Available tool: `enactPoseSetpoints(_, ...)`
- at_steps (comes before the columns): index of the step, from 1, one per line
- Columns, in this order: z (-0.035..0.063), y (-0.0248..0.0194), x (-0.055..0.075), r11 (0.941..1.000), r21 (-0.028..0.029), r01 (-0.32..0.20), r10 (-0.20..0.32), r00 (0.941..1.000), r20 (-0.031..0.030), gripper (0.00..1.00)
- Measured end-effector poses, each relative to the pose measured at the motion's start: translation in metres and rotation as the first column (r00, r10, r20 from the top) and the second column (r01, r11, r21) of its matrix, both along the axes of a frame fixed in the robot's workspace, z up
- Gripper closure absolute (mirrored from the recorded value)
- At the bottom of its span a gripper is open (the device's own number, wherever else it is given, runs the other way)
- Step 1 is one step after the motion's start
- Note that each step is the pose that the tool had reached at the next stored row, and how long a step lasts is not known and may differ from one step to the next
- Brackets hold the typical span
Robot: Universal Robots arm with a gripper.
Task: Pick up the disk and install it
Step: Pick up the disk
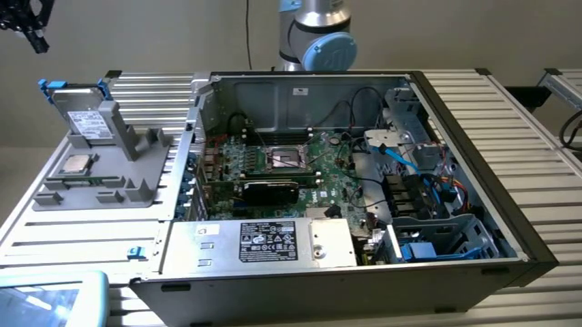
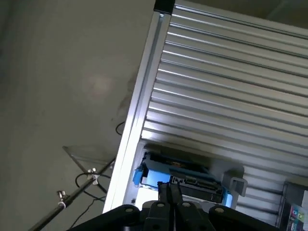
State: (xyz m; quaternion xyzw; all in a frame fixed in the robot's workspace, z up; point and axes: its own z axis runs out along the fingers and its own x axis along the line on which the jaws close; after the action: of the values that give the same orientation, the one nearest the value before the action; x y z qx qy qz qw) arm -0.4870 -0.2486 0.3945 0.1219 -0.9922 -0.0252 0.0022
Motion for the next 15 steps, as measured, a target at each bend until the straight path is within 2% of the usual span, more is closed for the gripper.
enactPoseSetpoints(3, 0.0, 0.0, 0.0, 0.9985, 0.0, -0.055, 0.055, 0.9985, 0.0, 0.89)
enactPoseSetpoints(7, 0.0, 0.0, 0.0, 0.9919, 0.0, -0.127, 0.127, 0.9919, 0.0, 0.89)
enactPoseSetpoints(11, 0.0, -0.0001, 0.0, 0.98, 0.0, -0.199, 0.199, 0.98, -0.0001, 0.89)
enactPoseSetpoints(15, 0.0, 0.0, 0.0, 0.9631, 0.0, -0.269, 0.269, 0.9631, 0.0, 0.89)
